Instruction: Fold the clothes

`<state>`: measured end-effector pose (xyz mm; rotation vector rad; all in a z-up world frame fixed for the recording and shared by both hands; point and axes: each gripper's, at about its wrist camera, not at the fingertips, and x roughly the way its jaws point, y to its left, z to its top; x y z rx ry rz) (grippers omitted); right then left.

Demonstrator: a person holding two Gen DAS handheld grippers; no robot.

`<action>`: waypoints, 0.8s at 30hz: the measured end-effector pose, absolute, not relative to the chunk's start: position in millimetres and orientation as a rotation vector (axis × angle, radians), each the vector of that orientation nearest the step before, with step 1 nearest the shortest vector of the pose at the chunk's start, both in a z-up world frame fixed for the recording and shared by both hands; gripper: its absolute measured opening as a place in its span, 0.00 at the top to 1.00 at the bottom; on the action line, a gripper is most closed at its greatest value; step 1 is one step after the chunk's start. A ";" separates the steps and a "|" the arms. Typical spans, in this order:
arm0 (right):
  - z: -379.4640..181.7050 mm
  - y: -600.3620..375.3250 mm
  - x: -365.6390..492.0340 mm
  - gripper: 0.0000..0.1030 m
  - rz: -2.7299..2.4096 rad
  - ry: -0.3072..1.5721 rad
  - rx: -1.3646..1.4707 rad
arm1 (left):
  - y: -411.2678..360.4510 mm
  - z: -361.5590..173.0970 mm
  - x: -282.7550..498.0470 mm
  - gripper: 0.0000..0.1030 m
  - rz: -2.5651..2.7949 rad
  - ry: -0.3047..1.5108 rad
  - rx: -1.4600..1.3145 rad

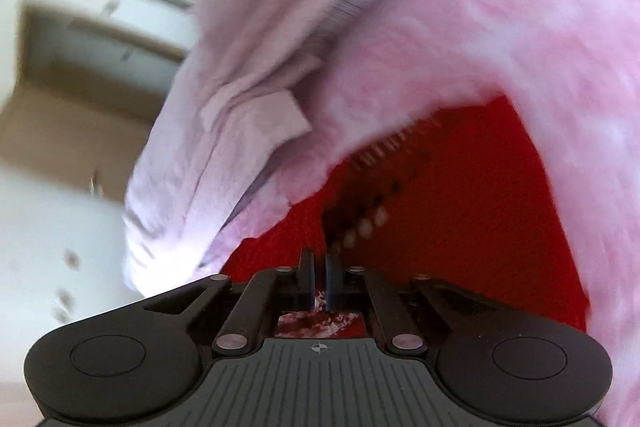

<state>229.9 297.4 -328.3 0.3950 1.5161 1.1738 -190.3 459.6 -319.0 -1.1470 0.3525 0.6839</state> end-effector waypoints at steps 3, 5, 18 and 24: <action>-347.6 294.0 223.6 0.97 1.096 1.587 0.294 | 446.3 -343.5 -182.5 0.95 0.724 0.505 -1.120; -353.1 300.1 210.4 0.97 1.087 1.511 0.136 | 440.1 -349.4 -175.1 0.92 0.741 0.571 -1.073; -274.1 353.8 162.3 0.70 1.234 0.803 -0.245 | 477.5 -286.0 -124.5 0.91 0.848 0.543 -0.651; -300.1 401.6 142.9 0.70 1.323 0.609 -0.329 | 506.1 -344.8 -74.6 0.92 0.827 0.648 -0.544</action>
